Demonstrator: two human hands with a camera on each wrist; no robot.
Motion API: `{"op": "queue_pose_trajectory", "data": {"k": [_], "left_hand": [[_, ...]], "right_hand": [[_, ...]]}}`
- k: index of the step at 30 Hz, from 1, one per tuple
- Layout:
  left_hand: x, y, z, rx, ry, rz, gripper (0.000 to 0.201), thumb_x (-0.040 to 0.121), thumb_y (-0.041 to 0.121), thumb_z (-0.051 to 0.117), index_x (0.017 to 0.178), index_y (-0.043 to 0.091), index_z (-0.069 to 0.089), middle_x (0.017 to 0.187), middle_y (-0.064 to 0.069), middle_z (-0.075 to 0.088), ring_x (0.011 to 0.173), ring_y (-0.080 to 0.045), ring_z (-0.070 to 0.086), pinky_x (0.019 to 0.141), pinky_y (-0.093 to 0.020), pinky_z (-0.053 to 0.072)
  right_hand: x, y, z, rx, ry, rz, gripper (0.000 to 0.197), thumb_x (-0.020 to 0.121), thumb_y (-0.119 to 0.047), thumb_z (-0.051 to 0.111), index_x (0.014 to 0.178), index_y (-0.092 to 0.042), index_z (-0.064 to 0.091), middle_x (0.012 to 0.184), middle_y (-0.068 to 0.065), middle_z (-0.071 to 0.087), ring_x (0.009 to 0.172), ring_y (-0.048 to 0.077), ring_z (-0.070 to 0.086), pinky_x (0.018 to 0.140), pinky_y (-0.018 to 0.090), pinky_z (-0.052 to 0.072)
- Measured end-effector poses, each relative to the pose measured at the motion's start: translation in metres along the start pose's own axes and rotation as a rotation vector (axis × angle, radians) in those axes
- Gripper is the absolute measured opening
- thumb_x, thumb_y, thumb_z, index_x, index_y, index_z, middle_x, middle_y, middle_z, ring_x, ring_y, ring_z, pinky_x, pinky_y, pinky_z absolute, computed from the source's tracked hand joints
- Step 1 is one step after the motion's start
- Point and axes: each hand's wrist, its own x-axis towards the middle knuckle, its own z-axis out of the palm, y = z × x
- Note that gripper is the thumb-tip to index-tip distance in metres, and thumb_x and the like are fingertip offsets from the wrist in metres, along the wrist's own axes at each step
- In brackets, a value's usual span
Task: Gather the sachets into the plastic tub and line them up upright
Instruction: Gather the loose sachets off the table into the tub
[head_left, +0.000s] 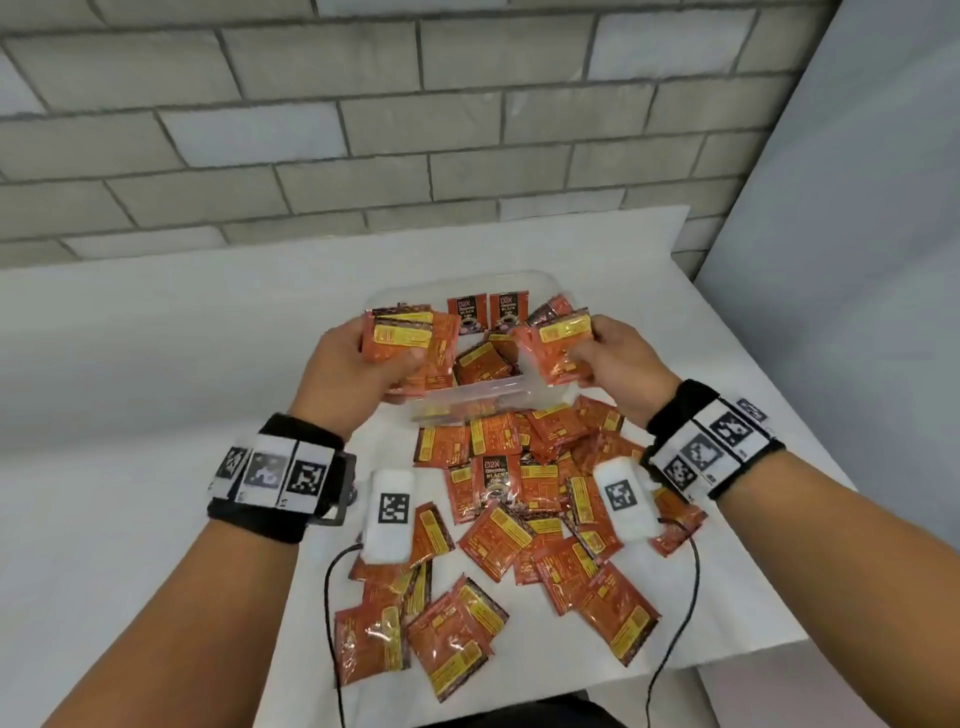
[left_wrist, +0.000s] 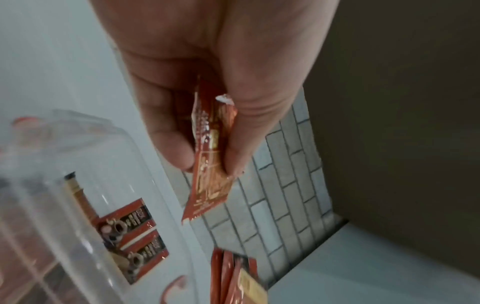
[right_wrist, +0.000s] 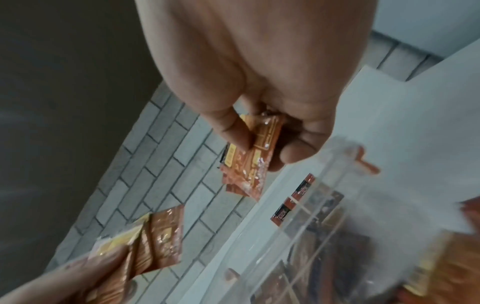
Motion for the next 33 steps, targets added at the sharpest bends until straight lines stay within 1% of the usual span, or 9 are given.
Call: {"op": "queue_pose_trajectory", "data": {"k": [4, 9, 13, 17, 20, 24, 26, 29, 33], "left_hand": [[0.044, -0.002, 0.02, 0.375, 0.0, -0.068, 0.023, 0.081, 0.02, 0.074, 0.096, 0.017, 0.057, 0.094, 0.002, 0.065, 0.081, -0.015, 0.061, 0.065, -0.023, 0.044], [0.08, -0.03, 0.042, 0.64, -0.103, -0.228, 0.055, 0.076, 0.02, 0.075, 0.121, 0.01, 0.046, 0.109, -0.007, 0.06, 0.091, -0.022, 0.057, 0.073, -0.029, 0.049], [0.09, -0.039, 0.047, 0.723, -0.142, -0.287, 0.055, 0.079, 0.028, 0.072, 0.125, 0.013, 0.046, 0.118, -0.009, 0.06, 0.105, -0.027, 0.06, 0.085, -0.032, 0.051], [0.081, -0.036, 0.04, 0.654, -0.156, -0.187, 0.071, 0.089, 0.033, 0.065, 0.147, 0.013, 0.029, 0.147, -0.012, 0.04, 0.132, -0.026, 0.04, 0.102, -0.03, 0.035], [0.065, -0.031, 0.028, 0.565, -0.084, -0.106, 0.052, 0.094, 0.035, 0.056, 0.141, 0.015, 0.042, 0.144, -0.009, 0.044, 0.13, -0.023, 0.043, 0.1, -0.027, 0.034], [0.03, -0.033, 0.012, 0.496, 0.058, 0.042, 0.03, 0.093, 0.027, 0.059, 0.12, 0.015, 0.06, 0.122, -0.008, 0.058, 0.108, -0.017, 0.052, 0.087, -0.023, 0.037], [0.009, -0.039, 0.011, 0.461, 0.094, 0.082, 0.017, 0.09, 0.023, 0.062, 0.105, 0.016, 0.063, 0.106, -0.004, 0.061, 0.095, -0.012, 0.049, 0.078, -0.021, 0.035], [-0.015, -0.049, 0.022, 0.428, 0.0, 0.021, 0.006, 0.089, 0.023, 0.063, 0.093, 0.019, 0.06, 0.091, 0.002, 0.058, 0.08, -0.01, 0.05, 0.064, -0.012, 0.034], [-0.032, -0.063, 0.054, 0.535, -0.262, -0.116, 0.017, 0.09, 0.034, 0.062, 0.098, 0.019, 0.06, 0.093, 0.004, 0.061, 0.08, -0.011, 0.056, 0.063, -0.02, 0.037]], "right_hand": [[0.061, -0.014, 0.036, -0.186, 0.029, 0.005, 0.017, 0.085, -0.003, 0.059, 0.082, -0.018, 0.065, 0.084, -0.002, 0.068, 0.072, 0.012, 0.062, 0.06, 0.023, 0.048], [0.119, -0.006, 0.067, -0.471, 0.013, 0.174, 0.032, 0.092, -0.009, 0.052, 0.122, -0.001, 0.057, 0.119, 0.012, 0.063, 0.1, 0.028, 0.064, 0.087, 0.036, 0.055], [0.124, -0.01, 0.078, -0.514, -0.042, 0.135, 0.046, 0.088, -0.025, 0.063, 0.126, -0.001, 0.053, 0.126, 0.015, 0.057, 0.113, 0.03, 0.056, 0.089, 0.032, 0.045], [0.117, -0.014, 0.078, -0.483, -0.058, 0.112, 0.029, 0.092, -0.029, 0.056, 0.104, -0.004, 0.059, 0.101, 0.017, 0.059, 0.09, 0.025, 0.055, 0.079, 0.033, 0.045], [0.098, -0.02, 0.062, -0.286, -0.094, 0.067, 0.031, 0.092, -0.021, 0.056, 0.115, 0.0, 0.058, 0.097, 0.018, 0.066, 0.086, 0.024, 0.062, 0.086, 0.04, 0.055], [0.047, -0.023, 0.017, -0.046, -0.172, 0.003, 0.017, 0.093, -0.015, 0.058, 0.109, -0.016, 0.059, 0.094, 0.006, 0.068, 0.074, 0.016, 0.064, 0.064, 0.024, 0.052], [0.022, -0.012, -0.01, -0.025, -0.155, 0.006, 0.012, 0.093, -0.013, 0.057, 0.103, -0.017, 0.062, 0.09, 0.005, 0.069, 0.071, 0.016, 0.063, 0.062, 0.025, 0.048], [-0.005, 0.014, -0.043, -0.09, -0.045, 0.025, 0.012, 0.092, -0.01, 0.057, 0.097, -0.018, 0.064, 0.083, 0.004, 0.069, 0.069, 0.017, 0.062, 0.064, 0.028, 0.044], [-0.02, 0.061, -0.061, -0.426, 0.014, 0.099, 0.011, 0.089, -0.016, 0.063, 0.1, -0.016, 0.064, 0.089, 0.002, 0.066, 0.081, 0.018, 0.06, 0.063, 0.022, 0.041]]}}
